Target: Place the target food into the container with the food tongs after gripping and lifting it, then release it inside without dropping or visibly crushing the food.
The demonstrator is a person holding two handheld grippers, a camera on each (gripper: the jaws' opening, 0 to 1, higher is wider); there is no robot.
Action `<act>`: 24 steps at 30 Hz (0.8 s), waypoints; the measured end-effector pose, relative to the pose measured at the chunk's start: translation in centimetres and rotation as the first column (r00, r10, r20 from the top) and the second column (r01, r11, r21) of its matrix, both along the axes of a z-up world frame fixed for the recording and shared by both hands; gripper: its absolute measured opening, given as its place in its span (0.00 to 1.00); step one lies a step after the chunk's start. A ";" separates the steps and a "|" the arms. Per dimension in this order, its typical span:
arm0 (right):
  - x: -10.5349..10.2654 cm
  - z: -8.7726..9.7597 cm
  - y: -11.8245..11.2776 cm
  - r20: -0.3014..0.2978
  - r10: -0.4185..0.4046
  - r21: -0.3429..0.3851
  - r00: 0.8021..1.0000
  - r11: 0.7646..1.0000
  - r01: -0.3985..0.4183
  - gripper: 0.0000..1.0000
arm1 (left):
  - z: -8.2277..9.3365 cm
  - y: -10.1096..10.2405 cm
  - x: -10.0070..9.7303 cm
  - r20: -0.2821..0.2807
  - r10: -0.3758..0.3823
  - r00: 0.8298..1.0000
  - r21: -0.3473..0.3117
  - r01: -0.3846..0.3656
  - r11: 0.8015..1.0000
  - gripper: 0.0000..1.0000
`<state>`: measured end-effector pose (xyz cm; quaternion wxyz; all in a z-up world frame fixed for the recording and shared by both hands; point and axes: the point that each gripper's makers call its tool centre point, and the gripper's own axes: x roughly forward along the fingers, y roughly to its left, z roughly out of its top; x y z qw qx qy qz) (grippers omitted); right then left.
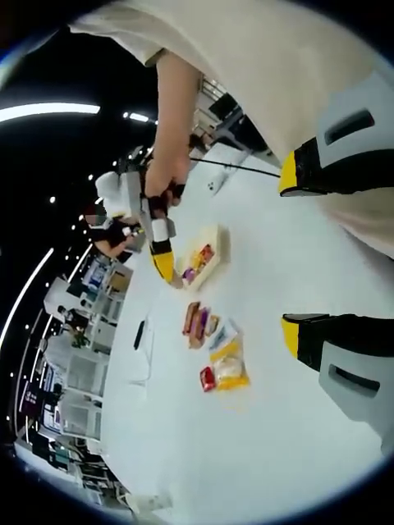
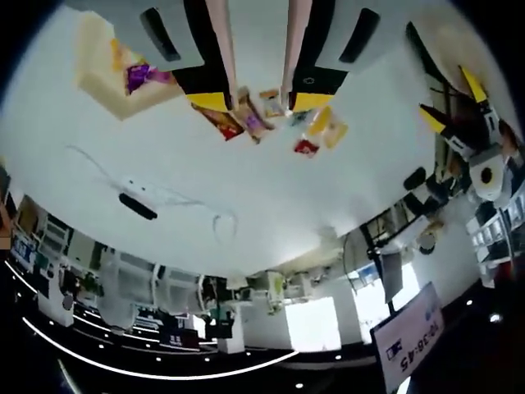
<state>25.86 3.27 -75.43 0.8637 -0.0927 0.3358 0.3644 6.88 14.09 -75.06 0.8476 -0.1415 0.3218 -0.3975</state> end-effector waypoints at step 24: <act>1.6 -1.7 1.6 -0.016 0.047 -0.060 0.999 0.997 -0.048 0.28 | -0.4 0.9 0.3 -0.021 0.039 0.999 0.002 -0.039 0.999 0.57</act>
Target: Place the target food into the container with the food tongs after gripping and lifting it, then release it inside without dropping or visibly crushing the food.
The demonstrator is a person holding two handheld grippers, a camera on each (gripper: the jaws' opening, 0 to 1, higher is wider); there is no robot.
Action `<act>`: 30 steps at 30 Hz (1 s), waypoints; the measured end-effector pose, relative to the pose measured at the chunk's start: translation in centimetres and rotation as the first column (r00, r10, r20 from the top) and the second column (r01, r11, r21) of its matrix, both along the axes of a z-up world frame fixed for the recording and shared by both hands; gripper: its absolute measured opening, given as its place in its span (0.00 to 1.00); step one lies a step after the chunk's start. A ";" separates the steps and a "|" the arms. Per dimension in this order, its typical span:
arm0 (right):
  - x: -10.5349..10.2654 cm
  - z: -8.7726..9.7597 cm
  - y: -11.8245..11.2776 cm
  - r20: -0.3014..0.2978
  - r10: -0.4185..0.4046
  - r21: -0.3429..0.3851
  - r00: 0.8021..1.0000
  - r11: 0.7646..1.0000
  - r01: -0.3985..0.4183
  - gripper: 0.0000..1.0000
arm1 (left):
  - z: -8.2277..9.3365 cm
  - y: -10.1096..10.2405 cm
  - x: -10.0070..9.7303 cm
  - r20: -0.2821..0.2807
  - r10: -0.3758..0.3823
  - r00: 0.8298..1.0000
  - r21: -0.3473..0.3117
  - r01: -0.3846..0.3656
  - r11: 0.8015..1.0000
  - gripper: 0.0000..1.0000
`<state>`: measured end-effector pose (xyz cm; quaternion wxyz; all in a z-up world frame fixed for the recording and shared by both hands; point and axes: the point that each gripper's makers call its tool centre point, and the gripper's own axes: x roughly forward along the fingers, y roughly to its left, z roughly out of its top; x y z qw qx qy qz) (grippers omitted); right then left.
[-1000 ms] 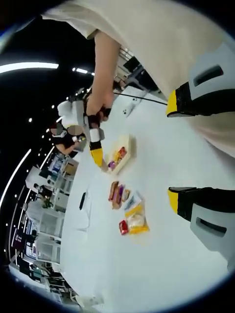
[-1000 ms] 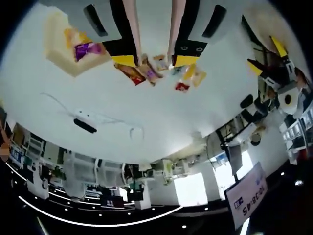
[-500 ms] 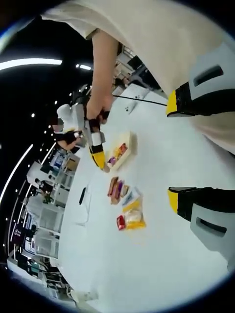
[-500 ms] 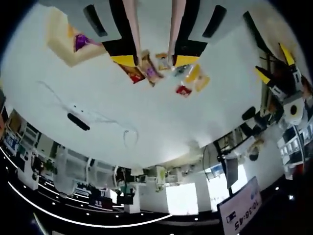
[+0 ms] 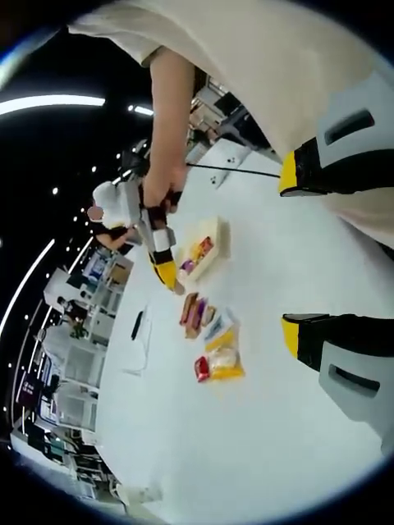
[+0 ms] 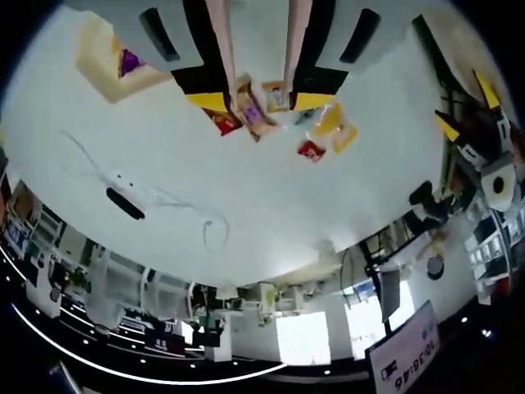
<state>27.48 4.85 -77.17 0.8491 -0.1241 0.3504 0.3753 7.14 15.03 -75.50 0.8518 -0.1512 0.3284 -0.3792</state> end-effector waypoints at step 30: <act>1.0 -1.8 1.4 -0.015 0.069 -0.052 0.998 0.996 -0.069 0.27 | -0.4 1.2 0.0 -0.033 0.034 0.999 0.005 -0.034 0.999 0.57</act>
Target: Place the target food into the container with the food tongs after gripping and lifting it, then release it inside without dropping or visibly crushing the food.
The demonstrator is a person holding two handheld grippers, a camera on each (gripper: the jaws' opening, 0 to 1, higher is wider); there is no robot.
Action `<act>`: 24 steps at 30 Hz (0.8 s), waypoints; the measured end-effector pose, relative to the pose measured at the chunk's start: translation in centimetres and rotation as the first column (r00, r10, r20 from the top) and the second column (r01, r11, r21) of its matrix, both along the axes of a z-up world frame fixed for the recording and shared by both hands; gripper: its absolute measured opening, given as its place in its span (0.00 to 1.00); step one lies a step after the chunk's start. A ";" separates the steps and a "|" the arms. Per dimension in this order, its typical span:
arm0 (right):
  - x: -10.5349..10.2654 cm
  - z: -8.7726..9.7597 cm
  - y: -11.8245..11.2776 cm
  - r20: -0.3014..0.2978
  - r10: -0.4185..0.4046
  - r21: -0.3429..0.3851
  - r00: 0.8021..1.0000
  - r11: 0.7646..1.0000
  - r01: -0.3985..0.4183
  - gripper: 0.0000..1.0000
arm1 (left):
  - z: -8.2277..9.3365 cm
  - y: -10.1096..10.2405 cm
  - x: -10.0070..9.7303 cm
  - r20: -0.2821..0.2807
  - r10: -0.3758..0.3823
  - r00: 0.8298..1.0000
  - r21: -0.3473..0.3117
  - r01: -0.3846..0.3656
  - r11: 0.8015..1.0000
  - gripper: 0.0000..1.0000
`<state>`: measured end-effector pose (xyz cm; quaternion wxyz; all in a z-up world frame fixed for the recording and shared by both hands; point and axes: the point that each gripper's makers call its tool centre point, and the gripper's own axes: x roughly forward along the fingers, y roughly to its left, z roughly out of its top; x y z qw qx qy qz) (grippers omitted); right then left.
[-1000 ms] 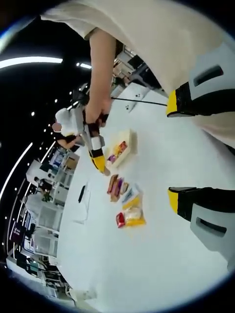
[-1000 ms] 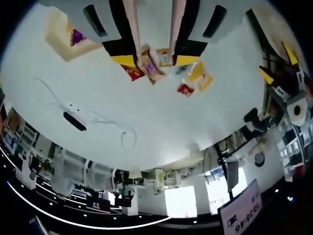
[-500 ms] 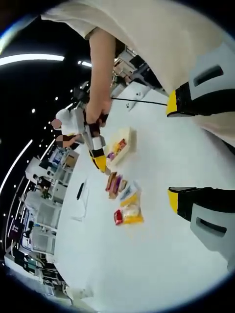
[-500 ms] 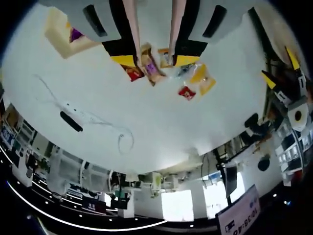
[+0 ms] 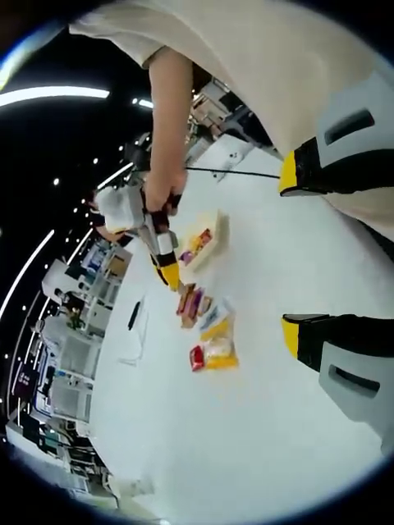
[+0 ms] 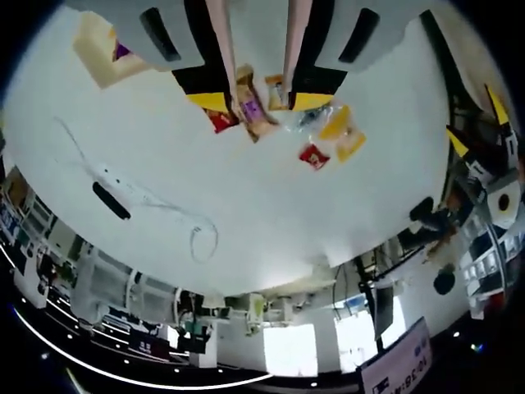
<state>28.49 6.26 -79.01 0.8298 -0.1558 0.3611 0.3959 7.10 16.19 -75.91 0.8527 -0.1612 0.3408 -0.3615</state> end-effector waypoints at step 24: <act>0.3 -1.3 0.6 -0.024 0.073 -0.031 0.997 0.997 -0.073 0.27 | -0.3 0.0 -0.3 -0.012 0.060 0.998 -0.004 -0.060 0.998 0.58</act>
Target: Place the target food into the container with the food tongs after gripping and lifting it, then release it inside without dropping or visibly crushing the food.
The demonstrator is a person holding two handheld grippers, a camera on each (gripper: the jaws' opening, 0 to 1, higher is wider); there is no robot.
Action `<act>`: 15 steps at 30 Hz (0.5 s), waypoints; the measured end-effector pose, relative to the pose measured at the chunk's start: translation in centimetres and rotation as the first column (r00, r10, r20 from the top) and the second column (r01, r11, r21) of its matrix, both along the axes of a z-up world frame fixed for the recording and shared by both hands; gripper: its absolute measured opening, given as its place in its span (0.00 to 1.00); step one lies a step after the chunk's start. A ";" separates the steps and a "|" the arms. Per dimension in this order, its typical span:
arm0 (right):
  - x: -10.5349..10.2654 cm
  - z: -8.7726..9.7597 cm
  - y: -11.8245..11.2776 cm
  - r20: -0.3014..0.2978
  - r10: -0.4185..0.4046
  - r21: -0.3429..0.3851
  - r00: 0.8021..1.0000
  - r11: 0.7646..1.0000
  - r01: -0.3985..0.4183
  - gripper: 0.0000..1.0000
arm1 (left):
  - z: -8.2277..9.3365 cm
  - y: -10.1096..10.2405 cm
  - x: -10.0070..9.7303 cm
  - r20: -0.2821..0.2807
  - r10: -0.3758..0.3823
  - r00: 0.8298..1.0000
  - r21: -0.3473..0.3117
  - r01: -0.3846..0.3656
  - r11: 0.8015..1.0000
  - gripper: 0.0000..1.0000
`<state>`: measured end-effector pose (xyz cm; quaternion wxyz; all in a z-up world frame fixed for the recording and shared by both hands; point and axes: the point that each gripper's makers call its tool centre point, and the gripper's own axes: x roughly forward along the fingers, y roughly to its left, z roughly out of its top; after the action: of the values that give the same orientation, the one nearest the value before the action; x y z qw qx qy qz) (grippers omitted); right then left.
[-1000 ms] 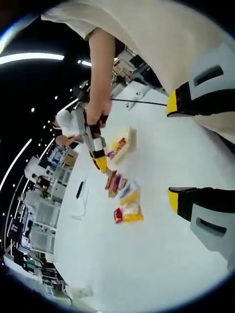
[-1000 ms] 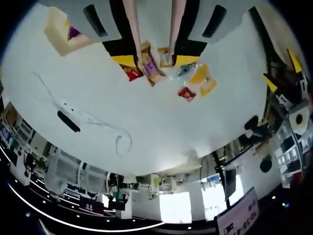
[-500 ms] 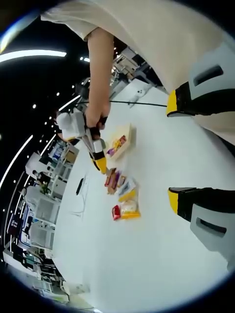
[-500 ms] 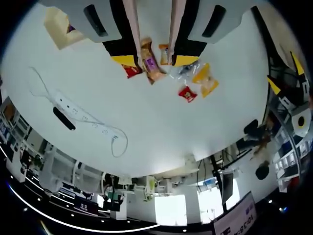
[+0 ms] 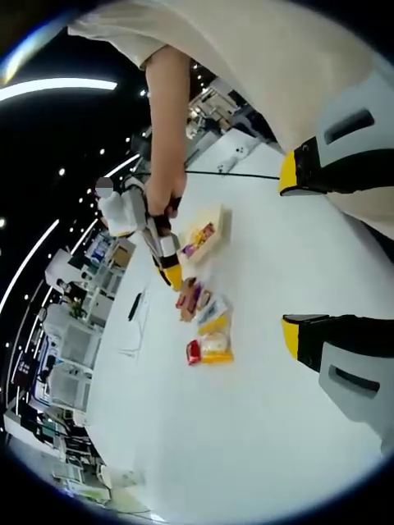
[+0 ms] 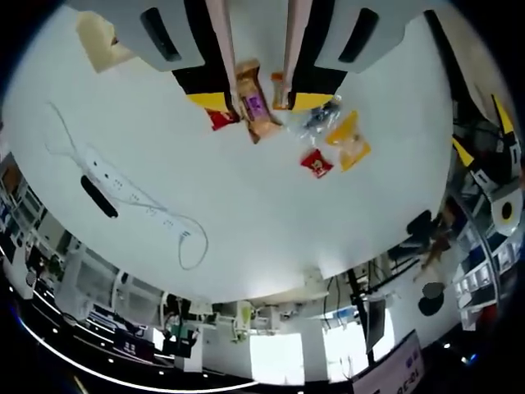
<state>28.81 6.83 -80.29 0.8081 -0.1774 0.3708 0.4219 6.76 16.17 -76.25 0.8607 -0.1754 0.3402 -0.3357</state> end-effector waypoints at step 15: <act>1.4 -1.0 0.3 0.005 0.026 -0.005 1.000 1.000 -0.026 0.26 | -0.8 -0.2 1.0 -0.025 0.010 1.000 -0.001 -0.010 1.000 0.58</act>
<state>30.24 7.15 -81.32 0.8031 -0.1854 0.3674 0.4309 7.74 15.92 -77.02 0.8580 -0.1814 0.3498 -0.3296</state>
